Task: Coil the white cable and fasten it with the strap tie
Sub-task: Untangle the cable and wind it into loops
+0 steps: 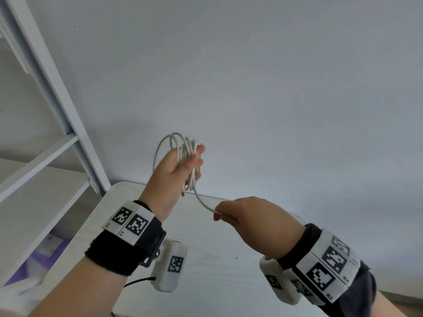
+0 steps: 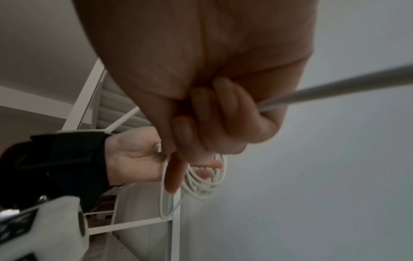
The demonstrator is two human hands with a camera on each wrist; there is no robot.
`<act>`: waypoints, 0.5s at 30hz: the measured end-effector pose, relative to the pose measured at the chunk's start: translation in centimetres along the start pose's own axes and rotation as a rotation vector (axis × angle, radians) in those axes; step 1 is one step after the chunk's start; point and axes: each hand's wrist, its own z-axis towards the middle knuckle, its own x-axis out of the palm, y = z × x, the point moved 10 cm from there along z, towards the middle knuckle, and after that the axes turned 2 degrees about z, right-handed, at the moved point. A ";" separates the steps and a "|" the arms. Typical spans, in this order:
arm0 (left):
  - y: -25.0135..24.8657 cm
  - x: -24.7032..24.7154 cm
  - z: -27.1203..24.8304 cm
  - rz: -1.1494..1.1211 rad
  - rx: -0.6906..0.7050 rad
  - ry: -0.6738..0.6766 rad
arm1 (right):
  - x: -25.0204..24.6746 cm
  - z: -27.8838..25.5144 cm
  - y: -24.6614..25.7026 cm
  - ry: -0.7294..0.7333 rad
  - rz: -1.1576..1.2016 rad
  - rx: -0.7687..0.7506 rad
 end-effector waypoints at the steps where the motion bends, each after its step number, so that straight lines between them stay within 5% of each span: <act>1: 0.4 0.4 -0.1 0.037 -0.013 0.033 | -0.3 0.1 0.2 -0.005 -0.003 -0.008; 8: 2.4 2.8 -1.9 0.227 -0.097 0.237 | -2.7 0.8 0.9 -0.112 0.006 -0.070; 15: 2.9 4.3 -2.7 0.097 -0.176 0.314 | -4.9 0.7 1.0 -0.250 0.054 -0.149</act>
